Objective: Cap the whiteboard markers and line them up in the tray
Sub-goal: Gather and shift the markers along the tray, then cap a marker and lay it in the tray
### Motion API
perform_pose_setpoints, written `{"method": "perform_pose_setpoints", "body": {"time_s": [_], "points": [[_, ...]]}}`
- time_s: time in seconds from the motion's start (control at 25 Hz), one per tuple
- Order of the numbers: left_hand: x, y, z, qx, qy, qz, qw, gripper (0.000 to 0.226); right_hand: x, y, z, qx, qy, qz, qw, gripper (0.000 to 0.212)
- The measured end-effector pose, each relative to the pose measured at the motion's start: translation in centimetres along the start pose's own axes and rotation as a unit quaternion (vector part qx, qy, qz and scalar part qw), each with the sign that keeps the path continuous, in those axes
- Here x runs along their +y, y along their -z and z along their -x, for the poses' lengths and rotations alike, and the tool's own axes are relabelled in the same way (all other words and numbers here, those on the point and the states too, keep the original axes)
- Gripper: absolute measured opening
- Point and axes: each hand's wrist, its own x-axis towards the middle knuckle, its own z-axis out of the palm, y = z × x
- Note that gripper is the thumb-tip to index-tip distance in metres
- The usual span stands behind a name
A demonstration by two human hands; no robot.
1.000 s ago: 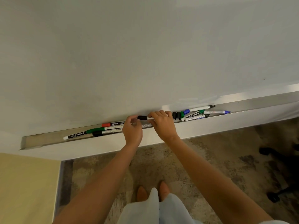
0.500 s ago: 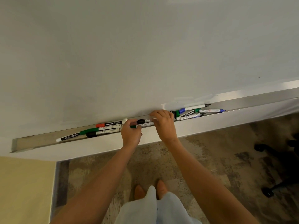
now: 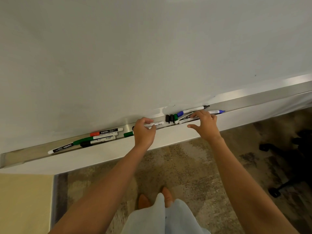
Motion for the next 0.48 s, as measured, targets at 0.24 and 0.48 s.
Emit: {"method": "perform_pose_setpoints", "body": {"time_s": [0.24, 0.48], "points": [[1.9, -3.3, -1.2, -0.088, -0.086, -0.124, 0.985, 0.027, 1.4, 1.9, -2.3, -0.066, 0.049, 0.064, 0.995, 0.025], [2.7, -4.7, -3.0, -0.135, -0.218, -0.334, 0.907, 0.029, 2.2, 2.2, -2.8, -0.028, 0.109, 0.025, 0.993, 0.013]]}}
